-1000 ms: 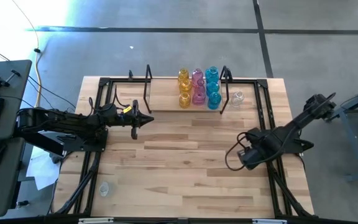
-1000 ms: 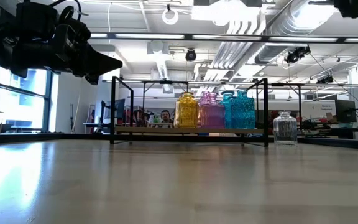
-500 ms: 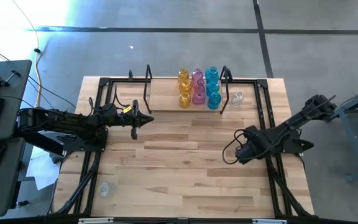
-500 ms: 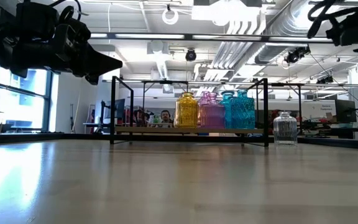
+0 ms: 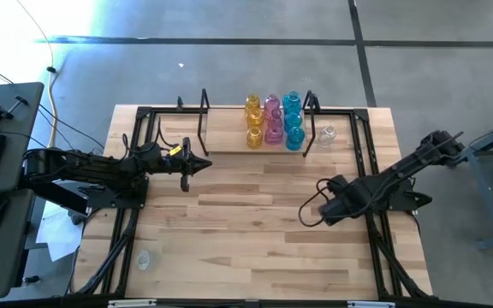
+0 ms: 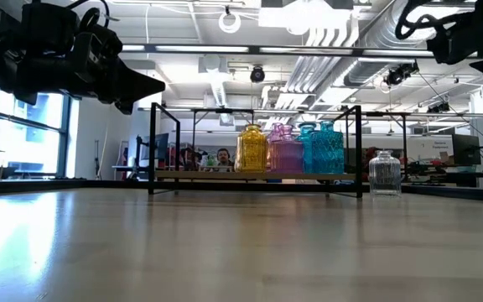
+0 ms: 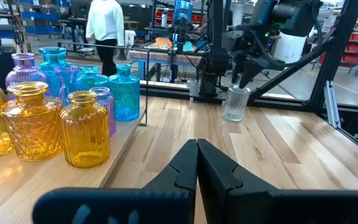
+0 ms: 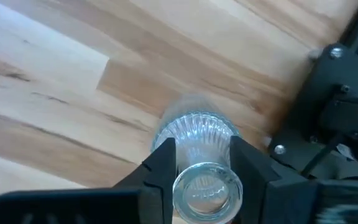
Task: Sort vases onto shelf
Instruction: Put the middle transparent vase on the shelf
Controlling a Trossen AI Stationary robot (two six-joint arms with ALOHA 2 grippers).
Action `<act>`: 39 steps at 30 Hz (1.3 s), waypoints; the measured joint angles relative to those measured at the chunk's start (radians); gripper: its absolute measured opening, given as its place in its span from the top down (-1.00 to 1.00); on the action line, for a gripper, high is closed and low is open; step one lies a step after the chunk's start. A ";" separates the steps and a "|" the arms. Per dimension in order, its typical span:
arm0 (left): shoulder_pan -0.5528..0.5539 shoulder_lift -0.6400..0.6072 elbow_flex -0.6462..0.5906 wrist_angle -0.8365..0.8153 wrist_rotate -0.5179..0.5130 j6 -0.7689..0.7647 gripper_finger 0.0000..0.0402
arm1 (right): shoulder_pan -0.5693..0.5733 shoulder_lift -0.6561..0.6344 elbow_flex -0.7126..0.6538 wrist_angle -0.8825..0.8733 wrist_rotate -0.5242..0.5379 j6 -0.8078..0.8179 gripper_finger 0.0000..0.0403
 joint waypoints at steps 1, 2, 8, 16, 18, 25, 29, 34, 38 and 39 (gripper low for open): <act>0.000 0.000 0.000 0.002 0.000 0.000 1.00 | -0.004 0.001 0.005 0.005 -0.002 -0.015 0.55; 0.000 0.000 0.000 0.003 0.000 0.000 1.00 | -0.010 0.003 0.013 0.016 -0.003 -0.032 0.55; 0.000 0.000 0.000 0.004 0.000 0.000 1.00 | -0.088 0.007 0.104 0.056 0.044 -0.177 0.55; 0.000 0.000 0.000 0.004 0.000 0.001 1.00 | -0.276 0.164 0.313 0.157 0.087 -0.608 0.54; 0.000 0.000 0.000 0.004 0.000 0.001 1.00 | -0.326 0.229 0.389 0.185 0.089 -0.741 0.54; 0.000 0.000 0.000 0.003 0.000 0.001 1.00 | -0.449 0.511 0.733 0.207 0.036 -1.163 0.53; 0.000 0.000 0.000 -0.002 0.000 0.001 1.00 | -0.488 0.676 0.931 0.179 -0.017 -1.339 0.53; 0.000 0.000 0.000 -0.005 0.000 0.002 1.00 | -0.523 0.850 1.141 0.110 -0.023 -1.493 0.52; 0.000 0.000 0.000 -0.005 0.000 0.002 1.00 | -0.541 0.935 1.247 0.074 -0.028 -1.556 0.52; 0.000 0.000 0.000 -0.005 0.000 0.002 1.00 | -0.546 0.949 1.262 0.073 -0.030 -1.564 0.52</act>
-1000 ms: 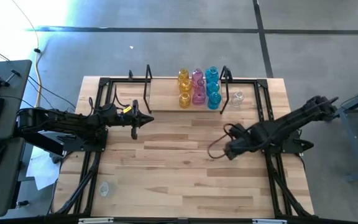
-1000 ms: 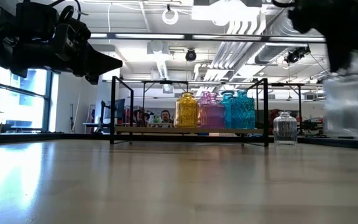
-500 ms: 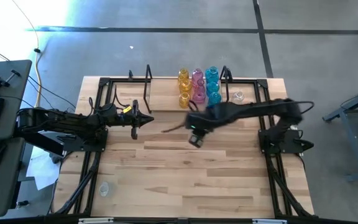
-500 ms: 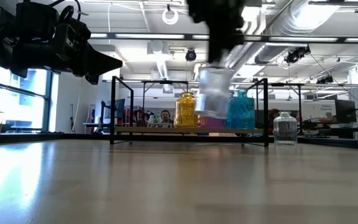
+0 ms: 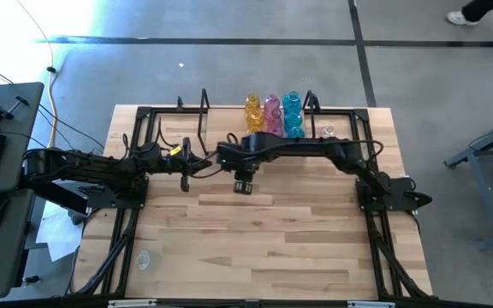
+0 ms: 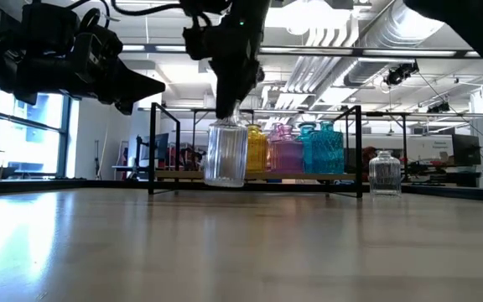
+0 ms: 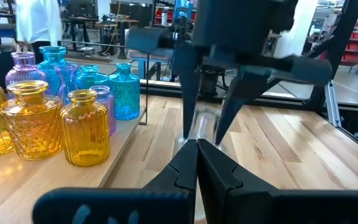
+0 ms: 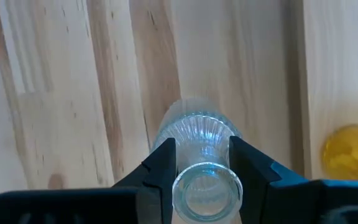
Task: Sort vases onto shelf
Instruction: Put the middle transparent vase on the shelf
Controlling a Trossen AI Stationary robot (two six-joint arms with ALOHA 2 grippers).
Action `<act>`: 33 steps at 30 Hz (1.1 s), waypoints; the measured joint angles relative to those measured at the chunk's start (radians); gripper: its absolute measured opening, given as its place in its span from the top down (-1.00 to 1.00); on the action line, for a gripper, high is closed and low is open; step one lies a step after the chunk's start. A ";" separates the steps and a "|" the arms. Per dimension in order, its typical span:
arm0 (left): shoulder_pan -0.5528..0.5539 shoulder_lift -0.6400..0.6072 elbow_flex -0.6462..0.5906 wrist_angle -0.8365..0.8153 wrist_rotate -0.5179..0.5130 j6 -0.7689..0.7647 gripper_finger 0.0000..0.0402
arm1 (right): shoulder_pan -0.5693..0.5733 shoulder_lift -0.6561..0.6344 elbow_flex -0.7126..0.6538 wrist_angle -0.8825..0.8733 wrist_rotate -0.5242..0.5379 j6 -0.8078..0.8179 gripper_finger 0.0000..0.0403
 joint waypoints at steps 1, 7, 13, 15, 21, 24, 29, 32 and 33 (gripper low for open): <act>0.000 0.000 0.000 0.000 0.000 0.000 1.00 | -0.003 0.011 0.009 0.001 -0.005 -0.008 0.52; 0.000 0.000 0.000 0.000 0.000 0.003 1.00 | -0.023 0.034 0.014 0.011 -0.022 -0.025 0.52; 0.000 0.000 0.000 0.000 0.000 0.002 1.00 | -0.027 0.034 0.014 0.023 -0.022 -0.047 0.50; 0.000 0.000 0.000 0.000 0.000 0.002 1.00 | -0.027 0.034 0.011 0.035 -0.020 -0.048 0.45; 0.000 0.000 0.000 0.000 0.000 0.000 1.00 | -0.026 0.034 0.003 0.055 -0.020 -0.051 0.29; 0.000 0.000 0.000 0.000 0.000 -0.001 1.00 | -0.026 0.034 0.003 0.068 -0.022 -0.052 0.23; 0.000 0.000 0.000 0.000 0.000 0.000 1.00 | -0.026 0.034 0.002 0.081 -0.016 -0.081 0.07; 0.000 0.000 0.000 0.000 0.000 0.000 1.00 | -0.026 0.034 0.021 0.088 -0.014 -0.092 -0.06; 0.000 0.000 0.000 0.000 0.000 0.000 1.00 | -0.026 0.034 0.035 0.090 -0.013 -0.096 -0.10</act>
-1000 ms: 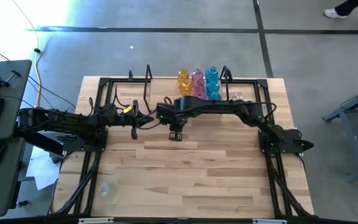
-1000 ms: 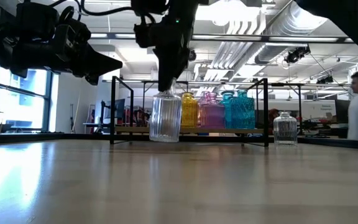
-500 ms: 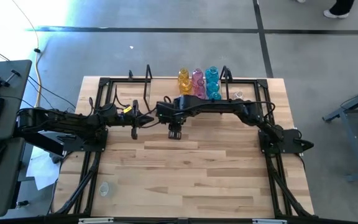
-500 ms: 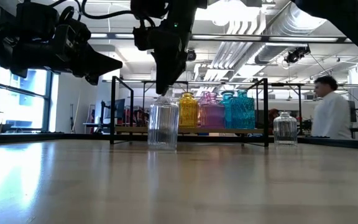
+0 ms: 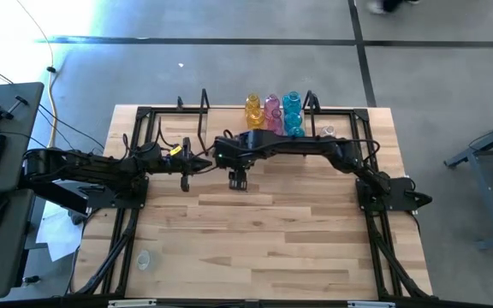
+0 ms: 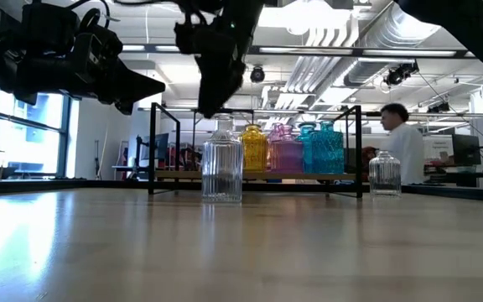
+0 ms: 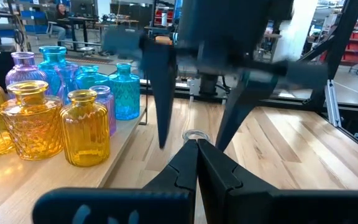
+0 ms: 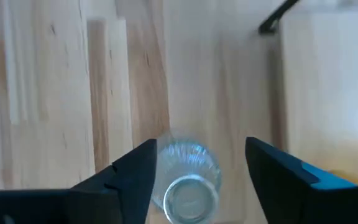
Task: Sort vases onto shelf
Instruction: Put the middle transparent vase on the shelf
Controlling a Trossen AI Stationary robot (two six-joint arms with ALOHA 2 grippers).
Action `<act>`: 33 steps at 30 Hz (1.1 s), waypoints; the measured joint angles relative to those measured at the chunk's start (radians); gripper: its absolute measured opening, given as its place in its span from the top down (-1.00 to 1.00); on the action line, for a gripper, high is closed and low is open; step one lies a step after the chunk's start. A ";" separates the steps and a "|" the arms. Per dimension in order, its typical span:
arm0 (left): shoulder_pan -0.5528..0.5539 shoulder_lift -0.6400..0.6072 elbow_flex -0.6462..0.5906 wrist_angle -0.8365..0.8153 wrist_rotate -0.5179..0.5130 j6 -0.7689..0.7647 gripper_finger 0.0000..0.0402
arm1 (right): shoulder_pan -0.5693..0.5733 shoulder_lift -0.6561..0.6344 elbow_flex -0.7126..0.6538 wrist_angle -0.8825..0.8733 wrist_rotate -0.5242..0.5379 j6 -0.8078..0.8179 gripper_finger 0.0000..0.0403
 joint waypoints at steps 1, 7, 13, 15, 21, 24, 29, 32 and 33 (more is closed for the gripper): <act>0.000 0.000 0.000 0.000 0.000 0.000 1.00 | 0.000 0.000 0.016 0.002 0.001 -0.002 -0.13; 0.000 0.000 0.000 0.000 0.000 0.000 1.00 | 0.016 -0.012 0.122 -0.071 0.006 -0.059 -0.18; 0.000 0.000 0.000 -0.006 0.000 0.000 1.00 | 0.068 -0.094 0.093 -0.212 0.112 -0.020 0.01; 0.000 0.000 0.000 -0.008 0.000 0.000 1.00 | 0.100 -0.101 0.093 -0.253 0.222 -0.019 0.12; 0.000 0.000 0.000 -0.021 0.024 0.000 1.00 | 0.183 -0.116 0.064 -0.282 0.284 0.007 0.65; 0.000 0.000 0.000 -0.022 0.035 0.000 1.00 | 0.203 -0.130 -0.007 -0.249 0.285 0.033 0.93; -0.002 0.000 0.000 -0.022 0.037 -0.009 1.00 | 0.228 -0.244 -0.284 0.001 0.283 0.056 0.91; -0.002 0.000 0.000 -0.022 0.037 -0.016 1.00 | 0.242 -0.347 -0.503 0.200 0.263 0.083 0.97; -0.005 0.000 0.001 -0.022 0.037 -0.016 1.00 | 0.246 -0.387 -0.574 0.267 0.257 0.102 0.98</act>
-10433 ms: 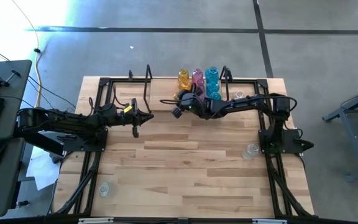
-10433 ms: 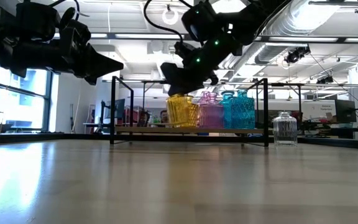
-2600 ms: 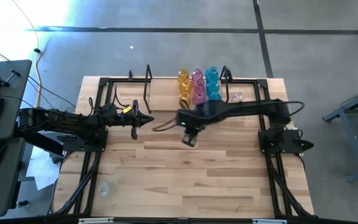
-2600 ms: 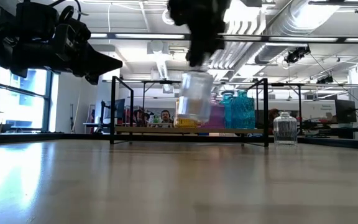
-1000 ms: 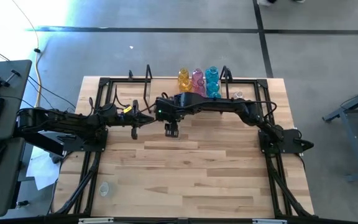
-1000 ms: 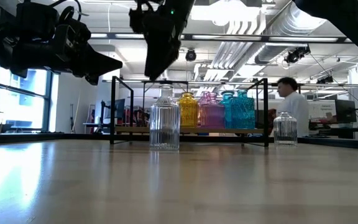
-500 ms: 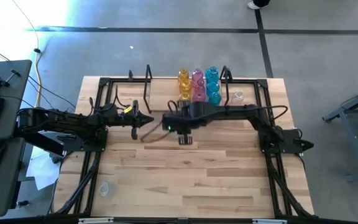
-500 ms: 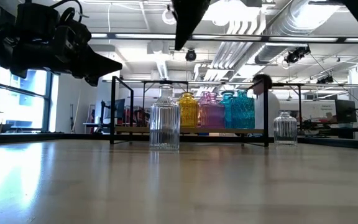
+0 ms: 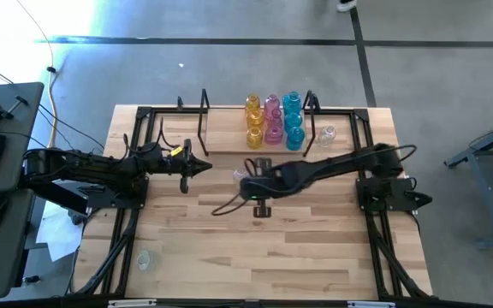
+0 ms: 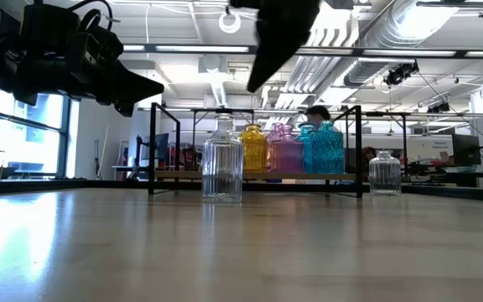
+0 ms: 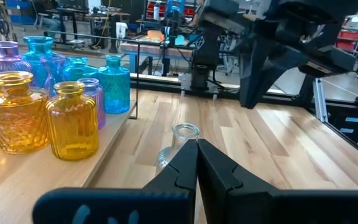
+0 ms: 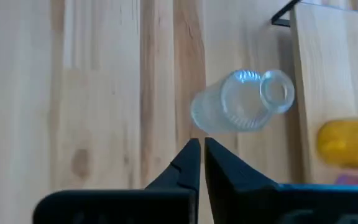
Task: Sort vases onto shelf
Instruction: Put the middle transparent vase on the shelf
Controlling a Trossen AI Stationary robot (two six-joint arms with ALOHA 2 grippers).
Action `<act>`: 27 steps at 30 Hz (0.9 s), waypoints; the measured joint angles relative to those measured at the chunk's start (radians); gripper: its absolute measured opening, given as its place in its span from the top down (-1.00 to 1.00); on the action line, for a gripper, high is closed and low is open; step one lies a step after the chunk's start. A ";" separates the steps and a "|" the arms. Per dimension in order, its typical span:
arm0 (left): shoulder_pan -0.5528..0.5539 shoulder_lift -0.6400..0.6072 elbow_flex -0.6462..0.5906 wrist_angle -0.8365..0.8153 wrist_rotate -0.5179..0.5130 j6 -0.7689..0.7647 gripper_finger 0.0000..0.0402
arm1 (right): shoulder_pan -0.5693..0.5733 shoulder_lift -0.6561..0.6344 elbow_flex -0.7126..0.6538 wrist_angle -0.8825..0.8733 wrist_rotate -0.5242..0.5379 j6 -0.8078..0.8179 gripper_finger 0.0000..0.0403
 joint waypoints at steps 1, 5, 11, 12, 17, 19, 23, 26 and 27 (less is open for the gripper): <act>-0.005 0.000 0.001 0.000 0.000 0.000 1.00 | 0.005 -0.040 -0.070 0.059 -0.001 0.019 0.99; -0.037 0.000 0.022 -0.011 0.000 0.000 1.00 | 0.024 -0.206 -0.337 0.316 0.026 0.086 0.97; -0.115 0.000 0.105 -0.160 -0.042 0.031 0.95 | 0.040 -0.412 -0.668 0.655 0.117 0.100 0.99; -0.131 0.000 0.123 -0.197 -0.074 0.032 0.93 | 0.039 -0.437 -0.713 0.702 0.125 0.100 0.99; -0.201 0.004 0.202 -0.371 -0.216 0.033 0.70 | 0.027 -0.527 -0.878 0.889 0.132 0.083 1.00; -0.226 0.019 0.219 -0.399 -0.273 0.026 0.58 | 0.026 -0.544 -0.921 0.942 0.137 0.069 1.00; -0.254 0.074 0.252 -0.402 -0.336 0.025 0.34 | 0.027 -0.551 -0.959 0.980 0.158 0.057 1.00; -0.259 0.126 0.287 -0.403 -0.378 -0.005 0.16 | 0.026 -0.551 -0.965 0.988 0.161 0.060 1.00; -0.259 0.146 0.302 -0.402 -0.386 -0.017 0.11 | 0.026 -0.551 -0.966 0.989 0.160 0.061 1.00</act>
